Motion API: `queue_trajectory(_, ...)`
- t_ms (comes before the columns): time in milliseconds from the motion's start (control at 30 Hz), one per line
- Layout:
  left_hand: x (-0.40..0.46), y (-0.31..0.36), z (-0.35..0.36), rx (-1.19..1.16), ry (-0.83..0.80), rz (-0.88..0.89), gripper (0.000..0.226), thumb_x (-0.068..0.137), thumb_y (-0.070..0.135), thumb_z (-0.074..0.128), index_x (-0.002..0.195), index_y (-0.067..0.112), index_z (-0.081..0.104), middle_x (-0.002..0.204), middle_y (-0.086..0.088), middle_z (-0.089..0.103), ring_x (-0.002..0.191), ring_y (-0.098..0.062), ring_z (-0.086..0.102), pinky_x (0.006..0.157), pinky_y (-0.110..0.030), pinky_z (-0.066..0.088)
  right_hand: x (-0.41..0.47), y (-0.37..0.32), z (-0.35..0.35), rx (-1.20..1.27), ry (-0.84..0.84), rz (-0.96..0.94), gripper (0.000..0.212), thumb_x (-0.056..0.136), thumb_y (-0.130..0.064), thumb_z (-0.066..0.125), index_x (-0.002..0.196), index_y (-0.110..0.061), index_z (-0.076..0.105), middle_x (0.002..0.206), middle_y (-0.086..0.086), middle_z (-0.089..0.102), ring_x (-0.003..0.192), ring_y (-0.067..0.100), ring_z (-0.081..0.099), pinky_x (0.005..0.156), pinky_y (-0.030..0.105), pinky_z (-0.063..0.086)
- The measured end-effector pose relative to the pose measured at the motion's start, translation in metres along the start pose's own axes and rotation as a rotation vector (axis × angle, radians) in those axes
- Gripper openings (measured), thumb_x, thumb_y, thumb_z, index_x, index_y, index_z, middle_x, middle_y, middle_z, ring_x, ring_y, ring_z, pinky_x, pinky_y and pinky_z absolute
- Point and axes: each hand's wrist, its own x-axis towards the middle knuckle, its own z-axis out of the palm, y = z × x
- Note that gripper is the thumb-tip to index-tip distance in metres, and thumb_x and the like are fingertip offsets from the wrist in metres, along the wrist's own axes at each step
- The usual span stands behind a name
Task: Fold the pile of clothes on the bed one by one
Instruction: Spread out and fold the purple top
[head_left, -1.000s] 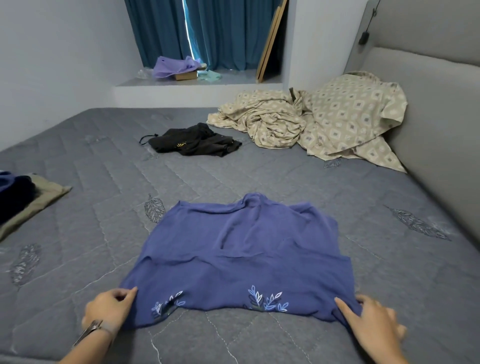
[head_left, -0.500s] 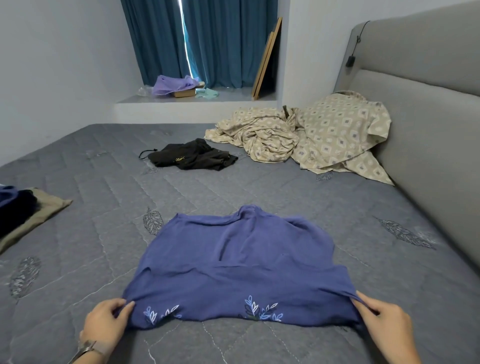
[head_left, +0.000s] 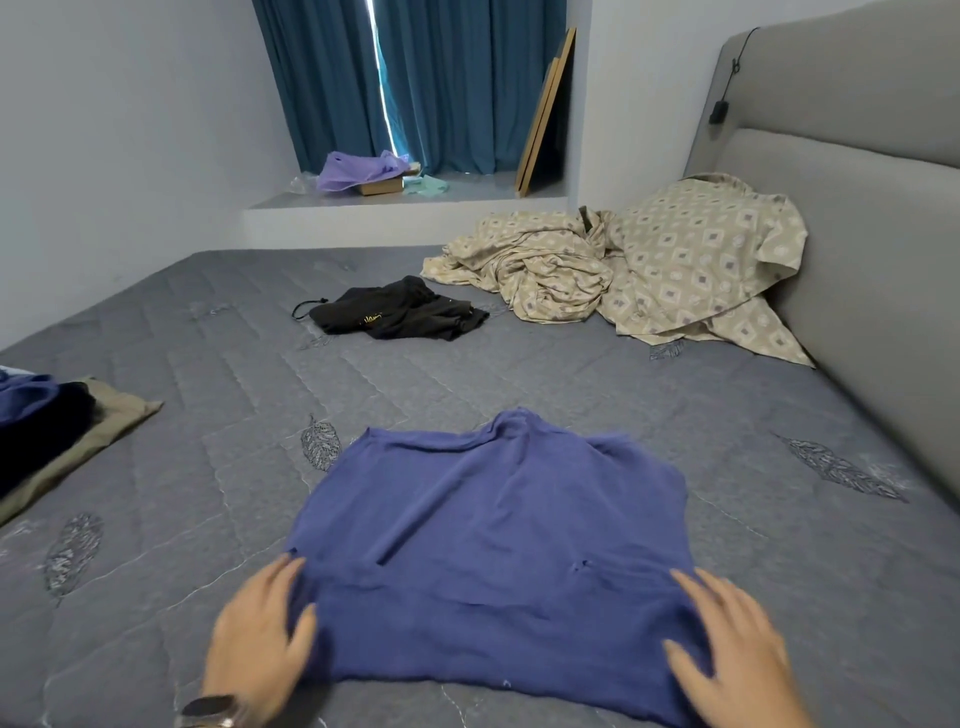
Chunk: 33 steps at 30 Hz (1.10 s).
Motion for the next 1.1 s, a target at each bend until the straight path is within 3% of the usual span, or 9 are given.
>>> queue_trajectory(67, -0.004, 0.027, 0.017, 0.026, -0.089, 0.217, 0.058, 0.096, 0.055, 0.021, 0.130, 0.023, 0.055, 0.132, -0.009, 0.058, 0.122, -0.022, 0.048, 0.105, -0.035, 0.029, -0.004, -0.039, 0.018, -0.012, -0.018, -0.220, 0.077, 0.060, -0.058, 0.050, 0.134, -0.036, 0.043, 0.137, 0.002, 0.051, 0.129, 0.020, 0.039, 0.104, 0.039, 0.031)
queue_trajectory(167, -0.011, 0.054, 0.038, 0.095, -0.258, 0.291, 0.053, 0.097, 0.056, 0.011, 0.143, 0.044, 0.035, 0.151, 0.001, 0.036, 0.142, -0.012, 0.022, 0.113, -0.039, 0.010, -0.004, -0.062, 0.047, -0.051, -0.154, -0.322, 0.056, 0.083, -0.057, 0.042, 0.137, -0.042, 0.043, 0.148, -0.002, 0.037, 0.142, 0.015, 0.022, 0.111, 0.040, 0.012)
queue_trajectory(300, -0.013, 0.033, 0.062, 0.189, -0.402, 0.054, 0.057, 0.091, 0.066, 0.005, 0.144, 0.052, 0.020, 0.141, 0.001, 0.052, 0.125, -0.022, 0.050, 0.088, -0.064, 0.042, -0.001, -0.020, 0.082, -0.120, -0.234, -0.198, 0.057, 0.092, -0.066, 0.014, 0.134, -0.043, 0.045, 0.160, -0.015, 0.011, 0.148, 0.008, 0.004, 0.116, 0.042, 0.006)
queue_trajectory(433, 0.013, 0.032, 0.053, 0.191, -0.405, -0.101, 0.085, 0.072, 0.071, -0.006, 0.150, 0.043, 0.011, 0.160, -0.002, 0.015, 0.147, -0.027, 0.011, 0.111, -0.061, 0.010, 0.016, -0.009, 0.074, -0.088, -0.160, -0.230, 0.056, 0.092, -0.068, 0.017, 0.136, -0.044, 0.043, 0.148, -0.012, 0.040, 0.145, 0.009, 0.018, 0.111, 0.044, 0.015)
queue_trajectory(533, 0.056, 0.043, 0.056, 0.077, -0.237, -0.067, 0.069, 0.085, 0.055, 0.028, 0.141, 0.019, 0.045, 0.148, -0.009, 0.041, 0.141, -0.029, 0.031, 0.112, -0.059, 0.018, 0.070, -0.009, 0.054, 0.040, 0.006, -0.111, 0.049, 0.093, -0.057, 0.030, 0.132, -0.034, 0.049, 0.132, 0.000, 0.056, 0.126, 0.022, 0.044, 0.102, 0.045, 0.033)
queue_trajectory(600, 0.095, 0.047, 0.069, 0.055, -0.176, -0.007, 0.051, 0.089, 0.033, 0.055, 0.135, 0.011, 0.051, 0.139, -0.011, 0.051, 0.132, -0.032, 0.045, 0.110, -0.056, 0.029, 0.126, 0.000, 0.048, 0.065, 0.079, 0.022, 0.042, 0.093, -0.041, 0.043, 0.129, -0.022, 0.054, 0.125, 0.006, 0.058, 0.116, 0.031, 0.051, 0.096, 0.047, 0.042)
queue_trajectory(733, 0.175, 0.071, 0.090, 0.067, -0.245, 0.089, 0.051, 0.089, 0.022, 0.060, 0.138, 0.013, 0.047, 0.144, -0.008, 0.046, 0.128, -0.031, 0.046, 0.103, -0.044, 0.041, 0.237, 0.017, 0.050, 0.076, -0.124, 0.155, 0.032, 0.095, -0.014, 0.054, 0.124, -0.001, 0.057, 0.123, 0.021, 0.062, 0.115, 0.038, 0.055, 0.100, 0.042, 0.040)
queue_trajectory(967, 0.248, 0.070, 0.129, 0.128, -0.345, 0.089, 0.071, 0.088, 0.017, 0.064, 0.149, 0.029, 0.028, 0.150, -0.012, 0.029, 0.126, -0.035, 0.047, 0.102, -0.044, 0.042, 0.302, -0.007, 0.076, -0.182, -0.457, 0.083, 0.068, 0.081, -0.055, 0.064, 0.137, -0.022, 0.043, 0.130, 0.006, 0.057, 0.124, 0.030, 0.049, 0.099, 0.038, 0.040)
queue_trajectory(1100, 0.269, 0.070, 0.130, 0.146, -0.393, 0.120, 0.042, 0.090, 0.019, 0.060, 0.131, 0.018, 0.051, 0.132, -0.015, 0.051, 0.118, -0.035, 0.052, 0.096, -0.040, 0.043, 0.315, -0.012, 0.088, 0.063, -0.445, 0.118, 0.018, 0.088, -0.032, 0.065, 0.084, -0.015, 0.060, 0.097, 0.012, 0.065, 0.095, 0.027, 0.059, 0.065, 0.027, 0.038)
